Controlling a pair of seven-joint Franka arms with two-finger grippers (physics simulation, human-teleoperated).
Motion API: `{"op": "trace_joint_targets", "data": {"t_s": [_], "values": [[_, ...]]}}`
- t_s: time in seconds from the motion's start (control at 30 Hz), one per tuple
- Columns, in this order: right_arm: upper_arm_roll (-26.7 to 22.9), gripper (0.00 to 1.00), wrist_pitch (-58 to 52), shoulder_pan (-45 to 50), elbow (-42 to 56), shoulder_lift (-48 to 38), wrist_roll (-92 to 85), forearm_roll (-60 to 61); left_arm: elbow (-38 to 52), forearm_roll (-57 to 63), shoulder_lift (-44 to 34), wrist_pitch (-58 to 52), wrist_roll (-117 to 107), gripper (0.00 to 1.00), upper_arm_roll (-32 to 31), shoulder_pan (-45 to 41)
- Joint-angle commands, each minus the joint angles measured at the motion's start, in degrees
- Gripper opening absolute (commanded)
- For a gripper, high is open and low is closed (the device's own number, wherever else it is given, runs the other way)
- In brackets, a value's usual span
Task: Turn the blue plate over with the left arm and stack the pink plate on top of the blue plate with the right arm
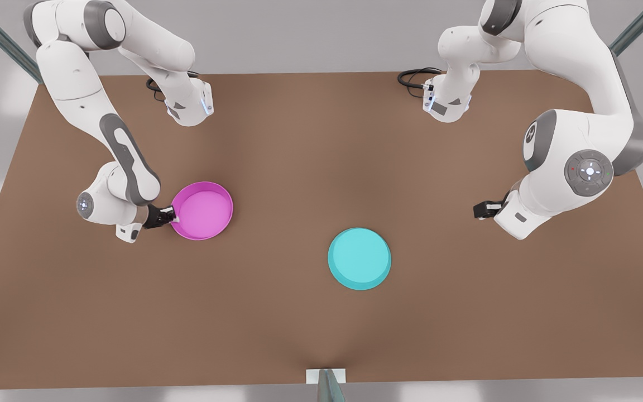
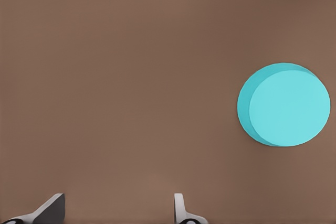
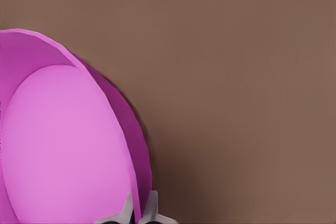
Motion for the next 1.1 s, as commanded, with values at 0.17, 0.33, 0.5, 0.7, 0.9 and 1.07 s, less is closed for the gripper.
{"op": "trace_joint_targets", "data": {"t_s": [0.17,0.33,0.5,0.7,0.9,1.07], "values": [[2.8,0.21,-4.2,1.3,2.1,-1.1,1.0,6.3,0.1,2.9,-0.2,-0.8,0.0,1.0,-0.1,-0.2],[2.6,0.21,-1.8,14.1,5.8,-2.2,12.4,12.0,0.1,8.3,-0.3,-0.9,0.0,1.0,-0.4,-1.1],[2.3,0.21,3.7,31.7,14.1,-0.7,35.5,18.7,0.1,9.4,-0.1,-0.9,0.0,1.0,-0.4,-1.1],[-8.7,0.21,9.6,56.9,29.4,9.7,60.1,18.5,0.1,9.5,0.2,-0.5,0.0,1.0,-0.4,-1.1],[-10.4,0.21,10.0,59.9,44.9,20.6,68.5,14.7,0.1,9.5,0.2,-0.5,0.0,1.0,-0.4,-1.1],[-10.2,0.21,10.0,58.1,49.9,24.9,71.0,9.5,0.0,9.5,0.1,-0.9,-0.1,1.0,-0.4,-1.1]]}}
